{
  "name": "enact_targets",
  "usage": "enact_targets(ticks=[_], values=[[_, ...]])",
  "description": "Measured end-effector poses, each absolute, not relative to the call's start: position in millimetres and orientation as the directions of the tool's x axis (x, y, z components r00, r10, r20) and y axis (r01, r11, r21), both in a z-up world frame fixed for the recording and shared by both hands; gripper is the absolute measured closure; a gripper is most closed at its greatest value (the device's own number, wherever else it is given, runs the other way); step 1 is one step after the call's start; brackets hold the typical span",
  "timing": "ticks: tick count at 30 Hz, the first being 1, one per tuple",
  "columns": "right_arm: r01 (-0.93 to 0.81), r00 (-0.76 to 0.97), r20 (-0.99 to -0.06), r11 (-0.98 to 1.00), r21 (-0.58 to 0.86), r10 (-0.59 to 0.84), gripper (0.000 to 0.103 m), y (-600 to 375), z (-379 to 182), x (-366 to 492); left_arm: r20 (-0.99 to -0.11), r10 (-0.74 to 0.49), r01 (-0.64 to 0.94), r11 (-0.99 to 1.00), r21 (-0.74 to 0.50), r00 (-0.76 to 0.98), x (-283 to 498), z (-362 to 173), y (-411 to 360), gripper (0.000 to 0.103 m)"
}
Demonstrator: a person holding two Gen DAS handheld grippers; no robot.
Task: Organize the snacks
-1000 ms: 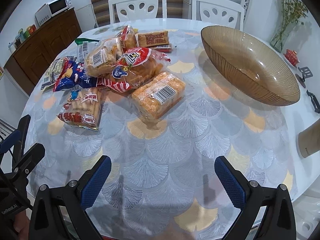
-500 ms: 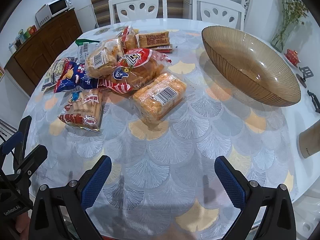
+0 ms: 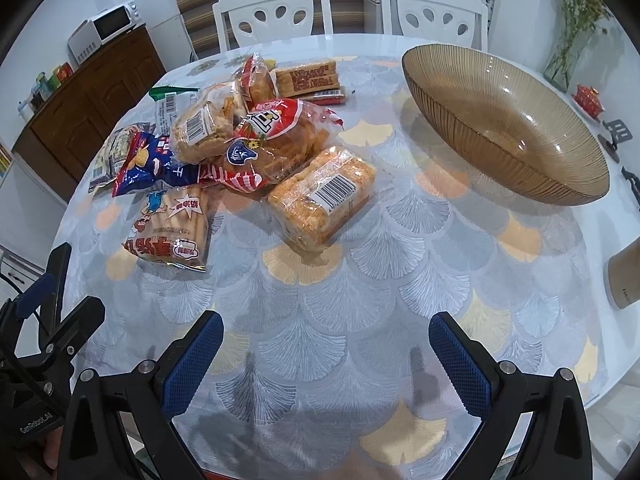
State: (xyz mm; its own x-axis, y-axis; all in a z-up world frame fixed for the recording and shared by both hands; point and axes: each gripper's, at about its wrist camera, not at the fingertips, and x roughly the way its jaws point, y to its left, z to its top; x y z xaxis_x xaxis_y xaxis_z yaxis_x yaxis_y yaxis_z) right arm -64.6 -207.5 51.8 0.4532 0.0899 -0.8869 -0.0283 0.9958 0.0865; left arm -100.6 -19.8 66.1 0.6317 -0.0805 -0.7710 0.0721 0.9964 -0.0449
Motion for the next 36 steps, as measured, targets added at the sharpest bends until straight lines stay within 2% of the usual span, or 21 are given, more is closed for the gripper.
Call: enact_targets(ticks=[27, 32, 34, 36], values=[[-0.047, 0.475, -0.877, 0.997, 0.054, 0.070, 0.001, -206, 59, -58, -0.782, -0.109, 0.073, 0.994, -0.082, 0.614, -85, 71, -15, 0.001], [-0.040, 0.502, -0.857, 0.993, 0.114, 0.118, 0.001, -221, 73, -50, -0.780, -0.138, 0.108, 0.990, -0.091, 0.610, -71, 71, -22, 0.001], [-0.049, 0.500, -0.851, 0.986, 0.157, 0.160, 0.002, -223, 74, -46, -0.791, -0.167, 0.127, 0.985, -0.113, 0.589, -63, 65, -26, 0.001], [-0.040, 0.485, -0.852, 0.979, 0.202, 0.196, 0.014, -225, 69, -40, -0.802, -0.198, 0.142, 0.980, -0.141, 0.564, -54, 56, -31, 0.001]])
